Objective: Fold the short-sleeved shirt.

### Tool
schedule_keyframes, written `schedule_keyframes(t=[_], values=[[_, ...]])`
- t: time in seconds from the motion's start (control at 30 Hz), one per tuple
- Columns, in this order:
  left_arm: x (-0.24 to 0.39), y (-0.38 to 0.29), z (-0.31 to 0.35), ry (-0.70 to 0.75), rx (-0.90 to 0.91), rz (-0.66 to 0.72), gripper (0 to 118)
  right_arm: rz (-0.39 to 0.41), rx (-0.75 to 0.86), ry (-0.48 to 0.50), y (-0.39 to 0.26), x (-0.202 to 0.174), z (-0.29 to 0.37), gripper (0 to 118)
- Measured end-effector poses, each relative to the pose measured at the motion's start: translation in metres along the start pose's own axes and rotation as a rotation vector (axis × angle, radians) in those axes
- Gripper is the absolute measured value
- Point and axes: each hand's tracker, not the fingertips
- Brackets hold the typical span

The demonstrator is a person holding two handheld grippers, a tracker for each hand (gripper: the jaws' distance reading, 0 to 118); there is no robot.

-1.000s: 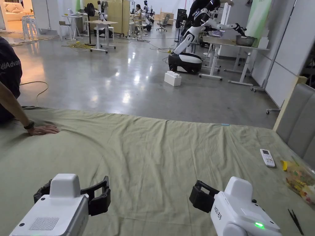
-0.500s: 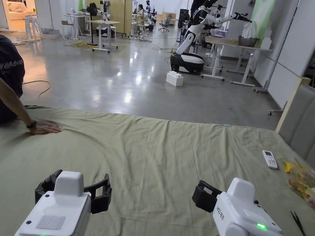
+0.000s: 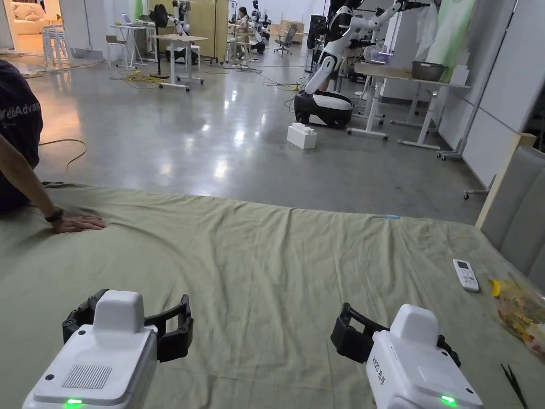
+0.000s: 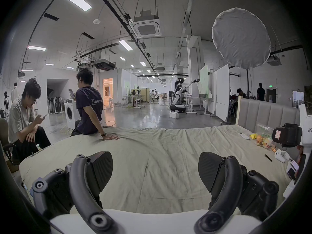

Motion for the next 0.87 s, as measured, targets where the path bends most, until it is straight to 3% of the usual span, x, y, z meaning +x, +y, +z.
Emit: schedule_keyframes(t=[0.2, 0.57, 0.6, 0.87], values=[[-0.001, 0.000, -0.001, 0.002, 0.018, -0.013, 103, 0.028, 0.018, -0.015, -0.001, 0.006, -0.001, 118], [0.005, 0.009, -0.006, -0.005, 0.048, -0.039, 103, 0.232, 0.214, -0.018, 0.004, -0.007, 0.003, 118], [0.006, 0.009, -0.006, -0.005, 0.049, -0.039, 103, 0.185, 0.159, -0.019, 0.002, -0.005, 0.000, 118], [0.008, 0.010, -0.008, -0.002, 0.048, -0.030, 103, 0.171, 0.151, -0.030, 0.004, -0.001, -0.006, 118]])
